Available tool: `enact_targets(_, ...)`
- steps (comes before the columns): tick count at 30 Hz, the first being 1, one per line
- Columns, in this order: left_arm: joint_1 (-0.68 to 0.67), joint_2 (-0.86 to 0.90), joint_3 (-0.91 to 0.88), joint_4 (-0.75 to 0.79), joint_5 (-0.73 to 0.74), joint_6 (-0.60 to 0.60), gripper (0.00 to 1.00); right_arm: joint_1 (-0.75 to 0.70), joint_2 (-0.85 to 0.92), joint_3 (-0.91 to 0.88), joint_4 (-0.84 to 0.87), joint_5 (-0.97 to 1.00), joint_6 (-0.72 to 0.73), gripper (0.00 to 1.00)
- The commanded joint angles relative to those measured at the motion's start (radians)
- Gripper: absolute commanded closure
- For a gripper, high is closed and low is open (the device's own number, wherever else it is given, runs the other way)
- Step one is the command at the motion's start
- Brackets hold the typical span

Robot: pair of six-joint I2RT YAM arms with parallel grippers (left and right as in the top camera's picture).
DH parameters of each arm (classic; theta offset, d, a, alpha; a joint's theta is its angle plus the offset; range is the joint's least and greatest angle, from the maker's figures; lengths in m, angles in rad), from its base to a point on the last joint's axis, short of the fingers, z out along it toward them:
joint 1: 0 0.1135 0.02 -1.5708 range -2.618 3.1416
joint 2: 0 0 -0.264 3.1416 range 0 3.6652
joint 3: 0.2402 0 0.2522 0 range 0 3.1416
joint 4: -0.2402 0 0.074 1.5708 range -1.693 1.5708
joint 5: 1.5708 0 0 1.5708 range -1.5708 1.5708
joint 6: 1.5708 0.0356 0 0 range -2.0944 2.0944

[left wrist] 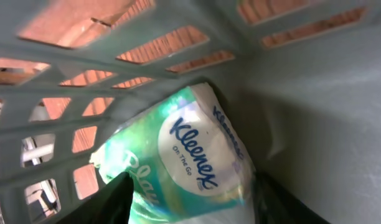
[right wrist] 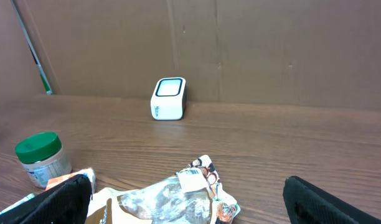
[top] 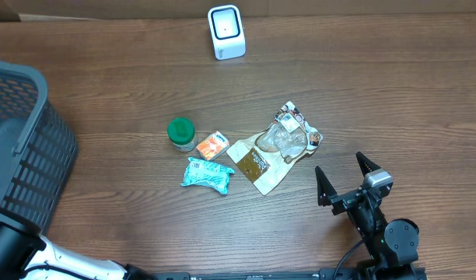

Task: Scan the item barcode
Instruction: 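Grasp the green Kleenex tissue pack in the basket with left gripper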

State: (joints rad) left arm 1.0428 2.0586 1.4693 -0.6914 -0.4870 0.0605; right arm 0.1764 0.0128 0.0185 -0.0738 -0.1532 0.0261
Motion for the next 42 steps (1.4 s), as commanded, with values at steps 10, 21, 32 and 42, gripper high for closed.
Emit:
enact_targets(10, 0.0, 0.092, -0.043, 0.002, 0.035, 0.014, 0.96, -0.004, -0.009, -0.01, 0.004, -0.002, 0.0, 0.0)
enact_targets(21, -0.148, -0.003, -0.043, -0.055, 0.037, -0.042, 0.96, -0.004, -0.009, -0.01, 0.004, -0.002, 0.001, 0.0)
enact_targets(32, -0.313, -0.205, -0.043, -0.065, 0.071, -0.06, 0.96, -0.004, -0.009, -0.01, 0.004, -0.002, 0.0, 0.0)
enact_targets(42, -0.317, -0.327, -0.043, -0.125, 0.237, -0.076, 0.96, -0.004, -0.009, -0.01, 0.004, -0.002, 0.001, 0.0)
